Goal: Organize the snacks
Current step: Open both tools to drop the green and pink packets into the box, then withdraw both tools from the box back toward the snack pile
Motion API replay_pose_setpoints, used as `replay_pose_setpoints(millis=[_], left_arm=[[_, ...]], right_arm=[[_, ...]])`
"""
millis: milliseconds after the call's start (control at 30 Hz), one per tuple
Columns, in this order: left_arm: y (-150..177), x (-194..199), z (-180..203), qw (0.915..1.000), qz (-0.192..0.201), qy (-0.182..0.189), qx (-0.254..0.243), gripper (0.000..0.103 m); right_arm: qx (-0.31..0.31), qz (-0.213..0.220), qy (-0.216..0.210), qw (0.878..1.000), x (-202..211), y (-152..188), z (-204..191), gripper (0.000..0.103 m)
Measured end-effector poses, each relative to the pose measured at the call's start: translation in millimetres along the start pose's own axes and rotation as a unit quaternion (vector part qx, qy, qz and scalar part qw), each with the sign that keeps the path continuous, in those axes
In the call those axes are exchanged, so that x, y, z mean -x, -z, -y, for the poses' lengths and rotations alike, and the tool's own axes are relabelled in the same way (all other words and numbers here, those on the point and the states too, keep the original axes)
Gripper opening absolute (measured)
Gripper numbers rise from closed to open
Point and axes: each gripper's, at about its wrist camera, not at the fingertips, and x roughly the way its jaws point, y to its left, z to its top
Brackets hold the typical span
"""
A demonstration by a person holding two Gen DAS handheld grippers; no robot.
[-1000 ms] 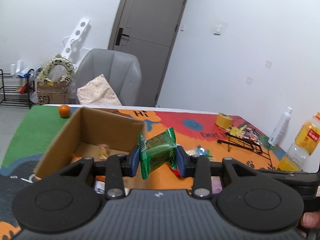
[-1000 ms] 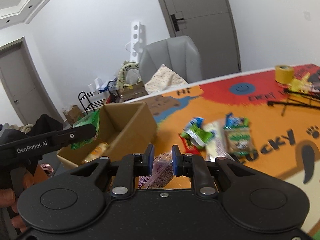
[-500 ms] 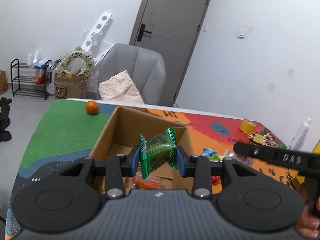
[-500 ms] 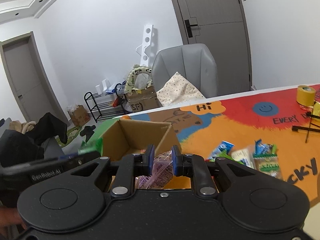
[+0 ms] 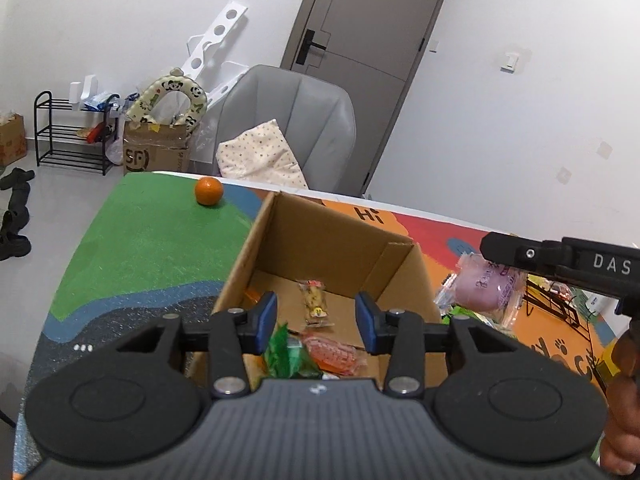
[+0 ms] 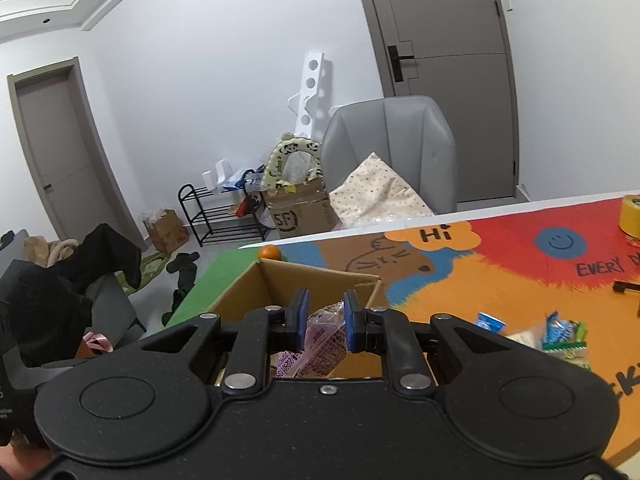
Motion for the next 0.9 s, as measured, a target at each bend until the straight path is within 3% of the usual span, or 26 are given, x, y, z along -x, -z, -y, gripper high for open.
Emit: replay_pose_setpoints(millis=[167,300,367,400,900], left_arm=[[0.3,5.0,-2.6,0.9999,0.001,-0.01,0.001,0.052],[1.1,5.0,-4.5,0.9998,-0.003,-0.017,0.003,0.068],[0.9,5.8,-2.1,1.0,0.0,-0.006,0.001,0.074],[0.9,5.8,0.4,1.0,0.0,-0.006,-0.001,0.082],[10.9,6.4,30.8,0.9997,0.005,-0.013,-0.022,0.088]], right_arm=[[0.012,0.003,-0.023,1.0,-7.5,-4.2,-10.8,0.018],[0.018,0.008,-0.021,1.0,-7.0,-2.8,-15.3,0.05],[0.013,0.013,-0.025,1.0,-3.0,0.1,-12.7,0.05],[0.009,0.01,-0.024,1.0,-1.8,1.1,-9.8,0.05],[-0.066,-0.011,0.018,0.998,25.3,39.4,52.4,0.063]])
